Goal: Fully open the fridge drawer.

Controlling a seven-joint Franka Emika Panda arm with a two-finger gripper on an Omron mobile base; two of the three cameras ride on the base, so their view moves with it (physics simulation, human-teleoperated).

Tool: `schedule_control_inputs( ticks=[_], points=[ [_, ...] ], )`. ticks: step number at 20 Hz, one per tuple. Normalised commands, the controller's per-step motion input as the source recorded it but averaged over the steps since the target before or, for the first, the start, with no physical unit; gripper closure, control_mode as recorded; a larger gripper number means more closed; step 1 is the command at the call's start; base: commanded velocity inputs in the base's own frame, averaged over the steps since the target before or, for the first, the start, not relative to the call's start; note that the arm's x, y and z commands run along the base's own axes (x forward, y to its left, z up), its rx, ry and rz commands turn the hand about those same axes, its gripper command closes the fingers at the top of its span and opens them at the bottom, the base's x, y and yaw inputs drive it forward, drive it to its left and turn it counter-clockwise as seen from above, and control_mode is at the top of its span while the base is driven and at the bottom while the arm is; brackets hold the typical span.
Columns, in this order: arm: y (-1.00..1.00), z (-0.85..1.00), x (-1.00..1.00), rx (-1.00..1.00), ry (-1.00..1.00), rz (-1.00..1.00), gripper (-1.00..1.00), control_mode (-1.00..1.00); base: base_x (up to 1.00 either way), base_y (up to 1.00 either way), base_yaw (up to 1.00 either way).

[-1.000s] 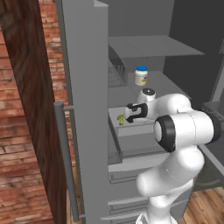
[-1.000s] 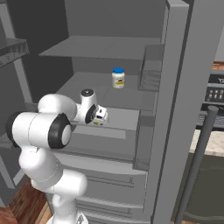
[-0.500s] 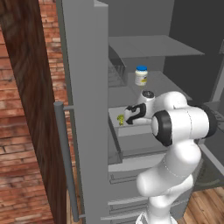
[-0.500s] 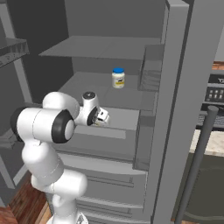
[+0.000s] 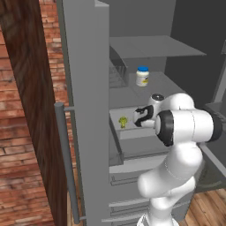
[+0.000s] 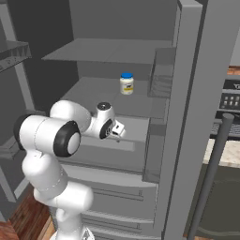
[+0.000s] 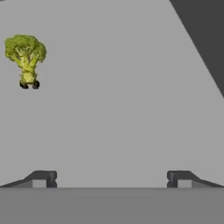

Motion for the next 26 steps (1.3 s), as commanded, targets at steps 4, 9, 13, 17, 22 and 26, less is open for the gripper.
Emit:
schedule_control_inputs(
  ticks=[4,9,13,17,22,26],
  points=[
    [-0.68,0.0,-0.56,0.0,0.01,-0.03,-1.0,-1.0,0.0,0.0,0.0],
    [-0.69,0.0,-0.74,0.0,0.0,-0.01,-1.0,-1.0,0.0,0.0,0.0],
    [-0.66,0.0,-0.82,0.0,0.0,-0.01,-1.0,-1.0,0.0,0.0,0.0],
    [-0.51,0.04,-0.81,0.0,0.0,-0.03,-1.0,-1.0,0.0,0.0,0.0],
    [-0.44,0.13,-0.8,0.0,0.0,-0.03,-1.0,-1.0,0.0,0.0,0.0],
    [-0.35,0.38,-0.73,0.0,0.0,-0.04,-1.0,-1.0,0.0,0.0,0.0]
  ],
)
